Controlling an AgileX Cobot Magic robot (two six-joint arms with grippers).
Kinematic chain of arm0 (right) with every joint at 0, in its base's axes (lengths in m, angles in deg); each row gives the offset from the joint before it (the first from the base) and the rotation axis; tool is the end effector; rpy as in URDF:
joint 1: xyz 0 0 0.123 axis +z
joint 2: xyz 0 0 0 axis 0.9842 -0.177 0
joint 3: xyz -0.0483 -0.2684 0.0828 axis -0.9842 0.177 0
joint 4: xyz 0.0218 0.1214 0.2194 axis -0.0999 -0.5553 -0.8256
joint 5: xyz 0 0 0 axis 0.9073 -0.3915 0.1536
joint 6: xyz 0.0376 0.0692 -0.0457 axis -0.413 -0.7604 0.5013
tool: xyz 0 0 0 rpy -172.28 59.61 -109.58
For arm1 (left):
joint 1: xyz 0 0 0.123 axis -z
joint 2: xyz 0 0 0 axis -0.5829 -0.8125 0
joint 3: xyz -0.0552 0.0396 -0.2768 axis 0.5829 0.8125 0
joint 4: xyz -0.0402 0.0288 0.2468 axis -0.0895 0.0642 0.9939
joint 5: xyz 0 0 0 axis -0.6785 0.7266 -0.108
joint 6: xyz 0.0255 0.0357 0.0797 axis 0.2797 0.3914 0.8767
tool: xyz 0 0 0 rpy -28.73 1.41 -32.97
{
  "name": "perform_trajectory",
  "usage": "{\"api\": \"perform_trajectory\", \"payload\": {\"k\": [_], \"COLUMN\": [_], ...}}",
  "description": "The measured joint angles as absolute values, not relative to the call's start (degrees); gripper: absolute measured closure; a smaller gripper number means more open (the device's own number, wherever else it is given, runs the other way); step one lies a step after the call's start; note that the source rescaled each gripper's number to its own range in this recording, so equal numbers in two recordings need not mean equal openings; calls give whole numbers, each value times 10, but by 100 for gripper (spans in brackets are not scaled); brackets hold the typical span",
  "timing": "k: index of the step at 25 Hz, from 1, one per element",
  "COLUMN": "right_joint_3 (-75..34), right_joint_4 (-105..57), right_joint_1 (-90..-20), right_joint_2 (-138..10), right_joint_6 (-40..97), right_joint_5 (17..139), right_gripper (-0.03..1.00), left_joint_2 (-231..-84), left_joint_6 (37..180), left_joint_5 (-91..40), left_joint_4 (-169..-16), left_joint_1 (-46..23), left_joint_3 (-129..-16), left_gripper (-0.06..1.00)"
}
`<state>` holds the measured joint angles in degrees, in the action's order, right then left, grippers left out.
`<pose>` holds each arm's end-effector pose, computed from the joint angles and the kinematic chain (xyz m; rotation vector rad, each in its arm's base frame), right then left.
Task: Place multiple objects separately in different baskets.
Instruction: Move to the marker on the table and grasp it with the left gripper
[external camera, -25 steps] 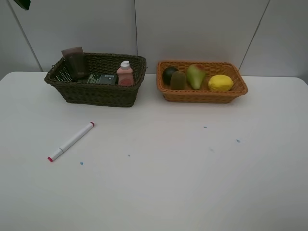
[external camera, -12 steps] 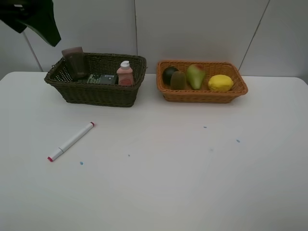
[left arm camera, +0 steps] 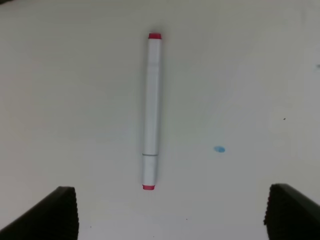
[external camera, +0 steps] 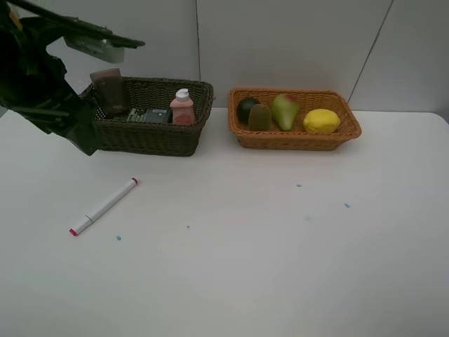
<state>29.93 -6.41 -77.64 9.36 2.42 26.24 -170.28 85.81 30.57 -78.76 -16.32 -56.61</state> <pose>-0.0082 -0.0132 0.2836 0.0302 2.0134 -0.1344 0.2699 -0.0947 0.2647 0.7817 2.8135 -0.0215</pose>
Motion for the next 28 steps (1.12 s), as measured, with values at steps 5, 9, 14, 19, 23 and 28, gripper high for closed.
{"api": "perform_trajectory", "payload": {"k": [5, 9, 14, 19, 23, 28], "right_joint_3": [299, 299, 299, 299, 299, 299], "right_joint_4": [-64, -64, -64, -64, -64, -64], "right_joint_1": [-776, -776, -776, -776, -776, -776], "right_joint_2": [94, 94, 94, 94, 94, 94], "right_joint_6": [24, 24, 24, 24, 24, 24], "right_joint_5": [262, 262, 262, 262, 262, 262], "right_gripper": [-3, -3, -3, -3, -3, -3], "left_joint_2": [-1703, -1705, -1718, -1755, -1782, -1811], "left_joint_6": [858, 859, 859, 860, 872, 875], "left_joint_5": [262, 218, 188, 175, 155, 131], "left_joint_4": [-788, -788, -774, -760, -758, -761], "left_joint_1": [-163, -163, -163, -173, -183, -187], "left_joint_3": [-513, -480, -465, -463, -462, -462], "left_gripper": [-6, -6, -6, -6, -6, -6]}}
